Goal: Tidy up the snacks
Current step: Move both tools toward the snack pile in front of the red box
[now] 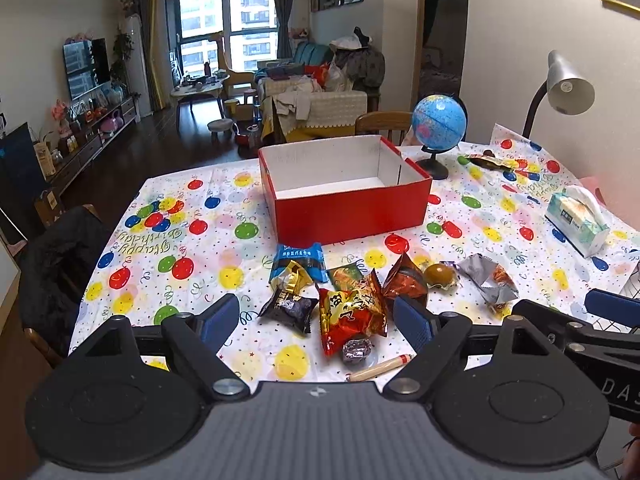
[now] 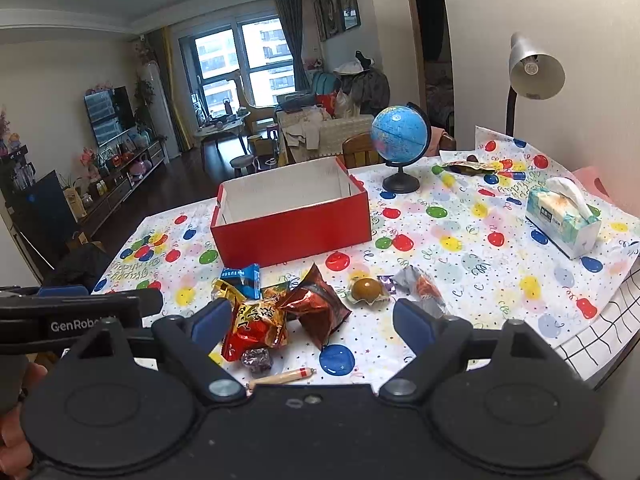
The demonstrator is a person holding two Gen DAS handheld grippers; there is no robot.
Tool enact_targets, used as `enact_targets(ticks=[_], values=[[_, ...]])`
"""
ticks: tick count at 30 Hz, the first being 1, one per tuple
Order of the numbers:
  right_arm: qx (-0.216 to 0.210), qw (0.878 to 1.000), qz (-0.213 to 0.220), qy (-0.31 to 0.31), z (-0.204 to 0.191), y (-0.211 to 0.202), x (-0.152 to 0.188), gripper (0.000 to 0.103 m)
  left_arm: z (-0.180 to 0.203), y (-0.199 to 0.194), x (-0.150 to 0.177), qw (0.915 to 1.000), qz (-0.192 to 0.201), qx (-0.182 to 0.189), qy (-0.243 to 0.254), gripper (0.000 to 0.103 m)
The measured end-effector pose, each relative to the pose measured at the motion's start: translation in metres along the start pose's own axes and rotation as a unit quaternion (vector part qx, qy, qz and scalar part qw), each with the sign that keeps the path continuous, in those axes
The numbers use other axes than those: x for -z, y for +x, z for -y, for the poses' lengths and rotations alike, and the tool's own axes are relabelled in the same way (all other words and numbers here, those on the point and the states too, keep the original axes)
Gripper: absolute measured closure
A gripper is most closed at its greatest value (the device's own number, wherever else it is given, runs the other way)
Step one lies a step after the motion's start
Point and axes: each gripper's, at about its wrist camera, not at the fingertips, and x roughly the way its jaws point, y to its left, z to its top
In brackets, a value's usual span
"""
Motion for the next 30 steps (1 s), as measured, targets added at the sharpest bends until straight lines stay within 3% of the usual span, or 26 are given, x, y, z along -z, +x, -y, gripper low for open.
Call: enact_targets(ticks=[30], values=[[0.002,1.0,0.004,-0.018,-0.011,0.0,-0.007,0.018,-0.01,-0.004,-0.004,0.9996,-0.001,0.027,-0.011,0.018]])
